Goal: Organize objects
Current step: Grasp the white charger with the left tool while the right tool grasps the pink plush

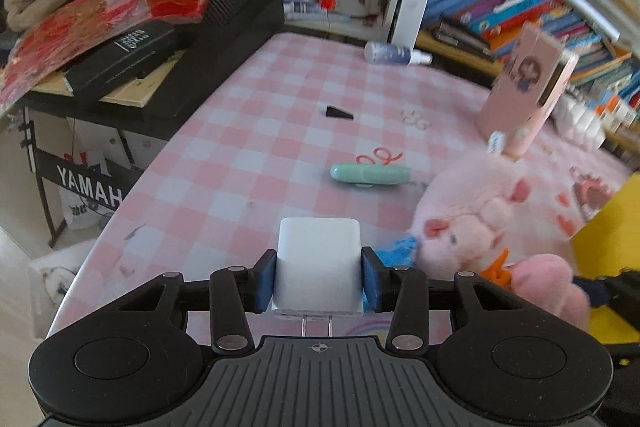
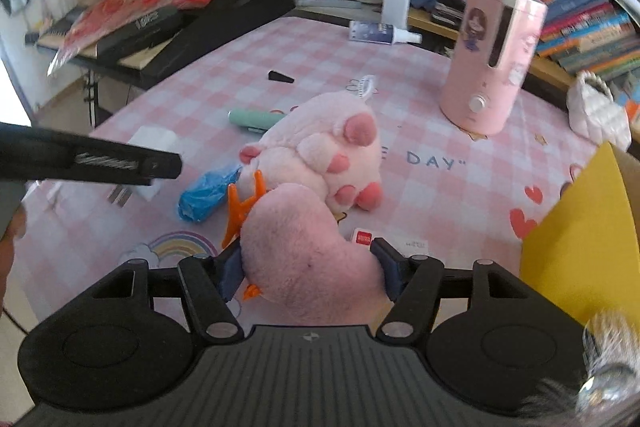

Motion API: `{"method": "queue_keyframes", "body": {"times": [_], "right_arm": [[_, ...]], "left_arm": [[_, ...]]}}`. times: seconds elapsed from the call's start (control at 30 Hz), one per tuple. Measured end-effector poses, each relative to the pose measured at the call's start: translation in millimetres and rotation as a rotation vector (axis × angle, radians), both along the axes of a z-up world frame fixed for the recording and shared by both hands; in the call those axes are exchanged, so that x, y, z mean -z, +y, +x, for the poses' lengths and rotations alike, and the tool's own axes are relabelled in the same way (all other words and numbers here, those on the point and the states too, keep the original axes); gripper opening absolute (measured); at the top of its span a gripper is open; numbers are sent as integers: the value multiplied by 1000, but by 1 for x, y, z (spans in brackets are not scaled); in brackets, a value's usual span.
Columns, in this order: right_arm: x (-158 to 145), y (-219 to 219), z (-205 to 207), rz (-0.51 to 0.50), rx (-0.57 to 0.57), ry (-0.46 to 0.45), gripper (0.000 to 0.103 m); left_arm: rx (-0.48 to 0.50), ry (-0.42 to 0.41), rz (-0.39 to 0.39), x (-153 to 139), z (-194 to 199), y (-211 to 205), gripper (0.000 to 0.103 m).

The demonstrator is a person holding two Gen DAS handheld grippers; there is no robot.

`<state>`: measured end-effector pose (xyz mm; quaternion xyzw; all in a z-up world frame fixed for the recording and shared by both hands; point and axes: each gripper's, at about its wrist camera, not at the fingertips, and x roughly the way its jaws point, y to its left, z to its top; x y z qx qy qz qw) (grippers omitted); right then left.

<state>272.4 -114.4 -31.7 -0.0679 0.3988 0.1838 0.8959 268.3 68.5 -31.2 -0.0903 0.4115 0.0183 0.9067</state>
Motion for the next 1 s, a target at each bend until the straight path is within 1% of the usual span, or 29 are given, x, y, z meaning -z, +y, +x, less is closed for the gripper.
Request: {"method": "queue_keyframes", "body": {"times": [0.2,0.3,0.4,0.73,1.0], "right_arm": [[-13,-3,-17,27,35,-29,63],[-12,-3,-24,32,50,-11,63],[-14,-1,-33,42,64,1,63],[-23,5,-71,40,90,-21,63],[-25,6,-108,32,134,-29,63]], "left_arm": [[-1,-46,-68,-21,-29,4,41],[8,-53,-80,-24,-44,4,41],[15,-53,-90,-26,-58,4,41],[55,-56,-110,-27,-99,5,42],[99,-53,-129,-22,-132,4,41]]}}
